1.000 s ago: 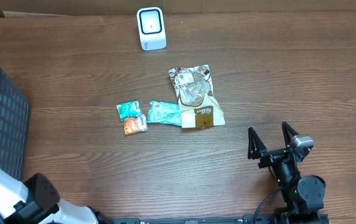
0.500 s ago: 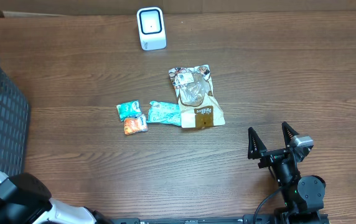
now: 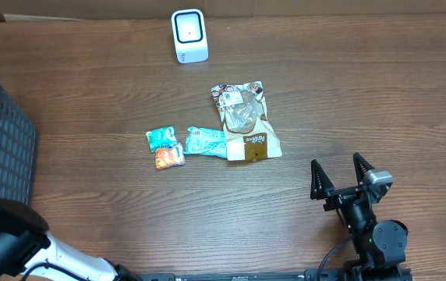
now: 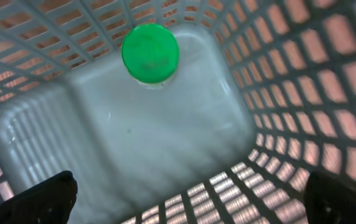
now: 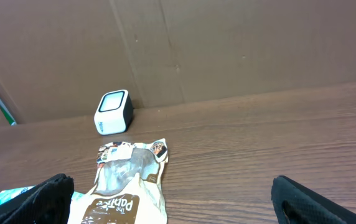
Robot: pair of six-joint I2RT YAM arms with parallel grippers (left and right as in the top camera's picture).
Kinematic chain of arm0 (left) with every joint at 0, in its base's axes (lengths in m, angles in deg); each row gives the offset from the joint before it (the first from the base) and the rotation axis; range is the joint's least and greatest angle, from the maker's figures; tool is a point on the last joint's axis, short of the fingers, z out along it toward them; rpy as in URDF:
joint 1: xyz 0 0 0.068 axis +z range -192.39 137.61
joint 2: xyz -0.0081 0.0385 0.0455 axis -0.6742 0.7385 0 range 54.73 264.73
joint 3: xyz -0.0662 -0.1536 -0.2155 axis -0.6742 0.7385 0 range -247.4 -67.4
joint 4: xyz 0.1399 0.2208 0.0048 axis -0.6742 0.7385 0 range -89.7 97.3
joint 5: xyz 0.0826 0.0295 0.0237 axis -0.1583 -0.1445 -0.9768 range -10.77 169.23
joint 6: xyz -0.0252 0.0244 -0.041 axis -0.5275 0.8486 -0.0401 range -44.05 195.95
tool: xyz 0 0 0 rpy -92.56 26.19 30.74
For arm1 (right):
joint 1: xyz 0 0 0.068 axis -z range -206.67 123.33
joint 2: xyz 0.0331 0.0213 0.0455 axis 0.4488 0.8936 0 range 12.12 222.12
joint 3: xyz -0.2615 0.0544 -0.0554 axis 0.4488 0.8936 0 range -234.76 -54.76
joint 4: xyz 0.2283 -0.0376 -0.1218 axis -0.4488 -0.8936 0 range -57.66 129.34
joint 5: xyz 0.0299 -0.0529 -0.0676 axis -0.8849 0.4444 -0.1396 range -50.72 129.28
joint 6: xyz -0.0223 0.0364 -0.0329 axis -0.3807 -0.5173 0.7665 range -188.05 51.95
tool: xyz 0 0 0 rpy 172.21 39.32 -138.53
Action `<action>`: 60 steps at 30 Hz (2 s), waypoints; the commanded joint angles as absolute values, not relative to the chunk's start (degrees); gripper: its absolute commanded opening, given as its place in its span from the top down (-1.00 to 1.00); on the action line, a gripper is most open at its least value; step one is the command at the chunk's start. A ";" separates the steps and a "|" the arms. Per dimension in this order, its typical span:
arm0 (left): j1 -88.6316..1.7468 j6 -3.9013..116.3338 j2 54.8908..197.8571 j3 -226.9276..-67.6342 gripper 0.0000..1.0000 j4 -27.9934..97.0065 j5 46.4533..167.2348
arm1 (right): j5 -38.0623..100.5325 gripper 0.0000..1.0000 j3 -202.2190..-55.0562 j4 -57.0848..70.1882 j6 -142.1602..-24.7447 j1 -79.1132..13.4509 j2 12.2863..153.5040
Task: Scan the item barcode
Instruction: 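Move the left gripper back into the basket toward the bottle, then grasp the green-capped bottle by its cap with the left gripper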
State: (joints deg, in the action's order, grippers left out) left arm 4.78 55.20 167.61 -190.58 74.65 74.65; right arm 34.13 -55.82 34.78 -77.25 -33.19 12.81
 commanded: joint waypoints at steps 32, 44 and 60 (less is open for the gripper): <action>5.90 57.47 187.30 -190.08 -0.96 59.92 57.05 | 34.09 -1.00 -55.23 34.98 -77.16 -33.50 12.29; 6.03 57.52 188.55 -189.36 -0.81 54.87 56.38 | 34.09 -1.00 -55.23 35.00 -77.16 -33.50 12.29; 6.01 57.47 188.57 -187.43 -0.02 51.92 58.39 | 34.09 -1.00 -55.23 34.98 -77.16 -33.50 12.29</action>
State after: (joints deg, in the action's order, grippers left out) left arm 5.70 57.82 187.76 -187.76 52.13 57.78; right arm 34.11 -55.82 34.80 -77.27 -33.19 12.81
